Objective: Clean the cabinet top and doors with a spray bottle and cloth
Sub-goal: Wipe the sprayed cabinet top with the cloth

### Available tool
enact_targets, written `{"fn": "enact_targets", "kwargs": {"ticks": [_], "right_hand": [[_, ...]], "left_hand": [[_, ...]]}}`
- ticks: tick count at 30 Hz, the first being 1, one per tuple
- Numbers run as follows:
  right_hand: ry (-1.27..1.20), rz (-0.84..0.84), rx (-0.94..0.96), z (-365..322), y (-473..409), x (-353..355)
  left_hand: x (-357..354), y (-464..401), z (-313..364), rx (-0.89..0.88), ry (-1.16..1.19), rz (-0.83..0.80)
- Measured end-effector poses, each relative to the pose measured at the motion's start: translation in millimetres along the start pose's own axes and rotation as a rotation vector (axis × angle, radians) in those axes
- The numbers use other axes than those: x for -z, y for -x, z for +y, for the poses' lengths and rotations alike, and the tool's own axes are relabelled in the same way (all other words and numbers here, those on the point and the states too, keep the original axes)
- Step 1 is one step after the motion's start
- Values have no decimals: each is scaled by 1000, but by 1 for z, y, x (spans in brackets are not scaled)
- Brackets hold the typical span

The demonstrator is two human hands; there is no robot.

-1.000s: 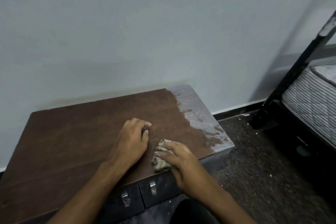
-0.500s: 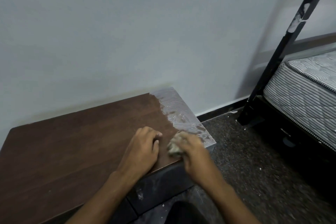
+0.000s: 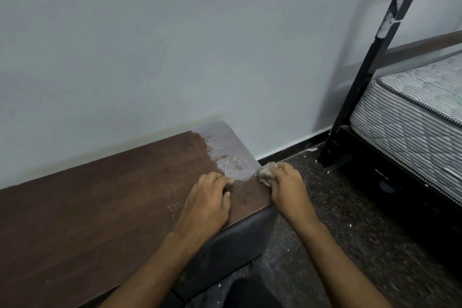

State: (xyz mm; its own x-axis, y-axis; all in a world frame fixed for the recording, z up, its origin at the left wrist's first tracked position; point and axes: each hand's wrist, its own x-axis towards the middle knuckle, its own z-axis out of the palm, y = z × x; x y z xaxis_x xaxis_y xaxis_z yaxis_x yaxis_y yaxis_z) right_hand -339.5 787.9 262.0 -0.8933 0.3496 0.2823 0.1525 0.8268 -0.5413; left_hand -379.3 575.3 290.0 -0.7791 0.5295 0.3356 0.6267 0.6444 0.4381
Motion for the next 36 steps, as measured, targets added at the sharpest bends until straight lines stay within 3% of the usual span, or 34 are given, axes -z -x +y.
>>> {"fn": "enact_targets", "kwargs": {"ticks": [3, 8, 13, 15, 21, 27, 29, 33, 36], "right_hand": [[-32, 27, -19, -7, 5, -1], [-81, -16, 265, -28, 76, -1], [-91, 53, 18, -9, 18, 4], [-134, 30, 3, -25, 16, 0], [-143, -157, 408, -70, 61, -19], [-32, -41, 106, -15, -22, -11], [-13, -25, 85, -24, -23, -18], [-107, -149, 301, -75, 22, -26], [-84, -213, 395, -70, 15, -20]], "left_hand": [[2, 1, -1, 16, 14, -2], [0, -6, 0, -2, -10, -12], [4, -5, -9, 15, -22, -18], [6, -3, -13, 41, -12, -10], [11, -3, -22, 94, 10, 24], [27, 7, -31, 119, 13, 34], [30, 4, -33, 144, 26, 32], [22, -14, -32, 189, 64, 39], [16, -18, -28, 203, 79, 19]]}}
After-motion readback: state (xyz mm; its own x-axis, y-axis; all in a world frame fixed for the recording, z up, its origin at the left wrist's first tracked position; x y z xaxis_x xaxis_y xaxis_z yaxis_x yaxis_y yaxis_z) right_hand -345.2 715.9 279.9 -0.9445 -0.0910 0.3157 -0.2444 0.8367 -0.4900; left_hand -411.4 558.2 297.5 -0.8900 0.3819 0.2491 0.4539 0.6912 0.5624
